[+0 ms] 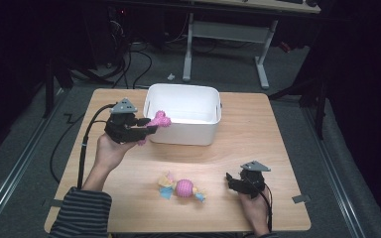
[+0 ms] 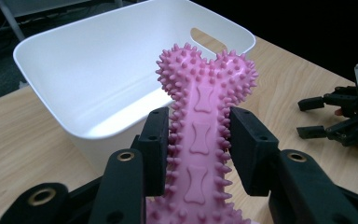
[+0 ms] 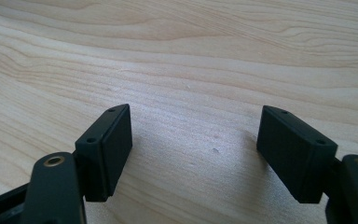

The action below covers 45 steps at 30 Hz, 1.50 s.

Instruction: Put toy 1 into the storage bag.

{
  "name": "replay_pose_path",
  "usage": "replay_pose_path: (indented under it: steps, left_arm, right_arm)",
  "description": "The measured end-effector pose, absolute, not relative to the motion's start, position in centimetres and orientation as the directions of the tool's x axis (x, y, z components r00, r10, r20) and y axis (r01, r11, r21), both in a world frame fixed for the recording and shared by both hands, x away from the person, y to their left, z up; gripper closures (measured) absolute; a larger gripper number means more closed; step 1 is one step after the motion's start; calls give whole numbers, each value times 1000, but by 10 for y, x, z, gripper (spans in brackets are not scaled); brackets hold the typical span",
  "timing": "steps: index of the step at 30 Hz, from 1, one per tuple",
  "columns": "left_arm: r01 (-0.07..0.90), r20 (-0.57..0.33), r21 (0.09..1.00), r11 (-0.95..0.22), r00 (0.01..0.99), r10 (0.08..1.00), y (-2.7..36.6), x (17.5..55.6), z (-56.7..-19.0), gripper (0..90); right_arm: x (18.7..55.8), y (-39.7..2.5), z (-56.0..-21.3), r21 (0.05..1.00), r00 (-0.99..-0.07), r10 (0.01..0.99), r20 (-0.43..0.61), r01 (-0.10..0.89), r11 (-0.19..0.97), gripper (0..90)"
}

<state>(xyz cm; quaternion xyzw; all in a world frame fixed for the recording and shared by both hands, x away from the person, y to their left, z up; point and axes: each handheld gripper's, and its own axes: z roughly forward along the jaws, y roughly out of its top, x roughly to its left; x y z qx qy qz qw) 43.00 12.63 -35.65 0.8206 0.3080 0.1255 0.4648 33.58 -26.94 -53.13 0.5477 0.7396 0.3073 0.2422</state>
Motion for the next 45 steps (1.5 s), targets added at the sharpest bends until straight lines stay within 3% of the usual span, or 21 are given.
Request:
replay_pose_path:
  steps: [26, 45]
  left_arm:
    - [398, -65, 849, -348, 732, 678, 91, 489, -346, 597]
    - [434, -67, 844, -315, 667, 742, 77, 524, -368, 591]
  right_arm:
    - [336, -269, -531, 718, -291, 957, -22, 661, 217, 267]
    - [336, -268, -531, 720, -300, 954, -23, 657, 224, 267]
